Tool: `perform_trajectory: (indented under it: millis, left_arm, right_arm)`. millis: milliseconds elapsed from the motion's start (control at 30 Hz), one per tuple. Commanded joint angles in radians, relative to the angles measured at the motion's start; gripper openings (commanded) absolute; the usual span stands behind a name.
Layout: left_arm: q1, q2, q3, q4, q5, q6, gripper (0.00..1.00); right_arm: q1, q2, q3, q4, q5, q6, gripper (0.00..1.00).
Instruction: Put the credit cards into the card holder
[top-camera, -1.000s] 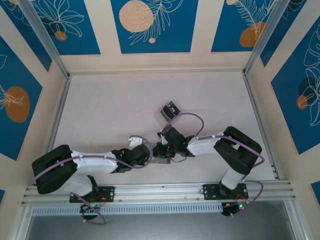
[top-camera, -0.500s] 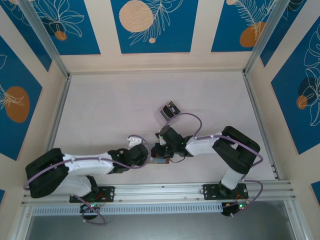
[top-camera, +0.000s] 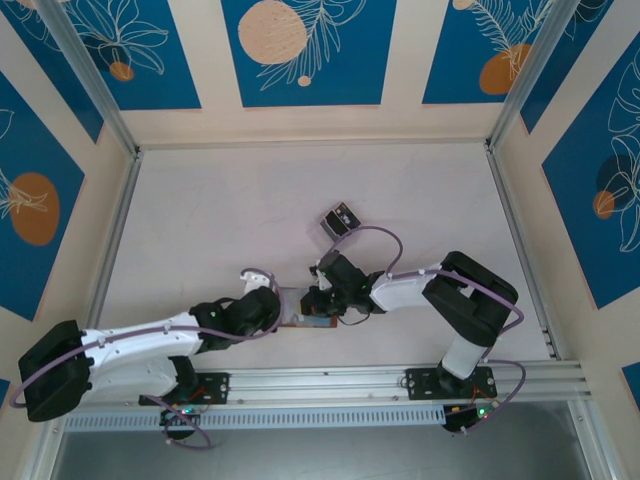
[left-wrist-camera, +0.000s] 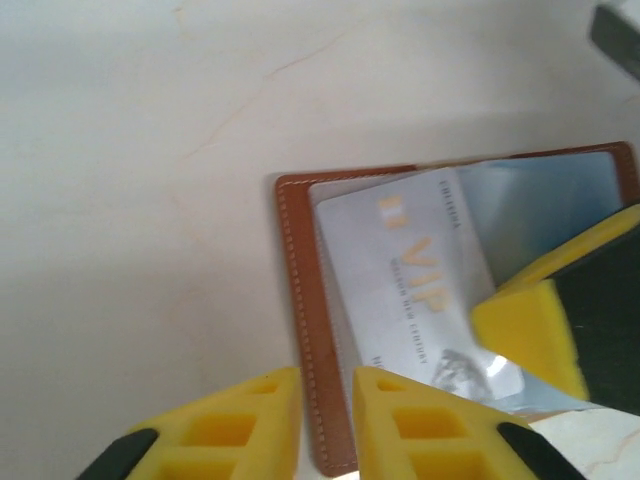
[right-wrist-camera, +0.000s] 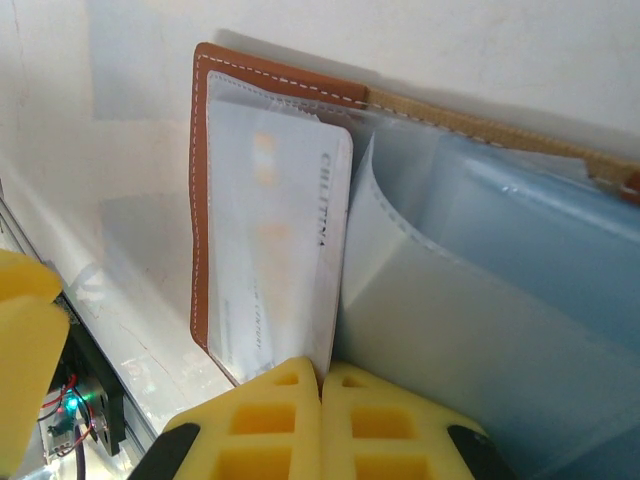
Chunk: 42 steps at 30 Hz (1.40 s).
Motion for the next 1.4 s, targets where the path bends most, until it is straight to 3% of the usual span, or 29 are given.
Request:
perform_trajectory:
  millis: [0, 500, 1000, 1267, 1367]
  left_arm:
    - [0.018, 0.026, -0.013, -0.006, 0.028, 0.024, 0.15]
    - [0.02, 0.229, -0.022, 0.141, 0.072, 0.042, 0.06]
    - [-0.003, 0.232, -0.059, 0.173, 0.069, 0.001, 0.04]
    - [-0.013, 0.239, -0.059, 0.181, 0.058, -0.014, 0.04]
    - [-0.013, 0.243, -0.061, 0.177, 0.051, -0.023, 0.04]
  right_arm:
    - [0.013, 0.05, -0.025, -0.175, 0.017, -0.027, 0.02]
    - [0.024, 0.036, 0.015, -0.24, 0.026, -0.044, 0.05]
    - [0.098, 0.029, -0.025, -0.042, 0.058, 0.127, 0.1]
    - [0.134, 0.035, -0.016, -0.022, 0.071, 0.145, 0.23]
    - [0.13, 0.017, 0.007, -0.098, 0.076, 0.102, 0.25]
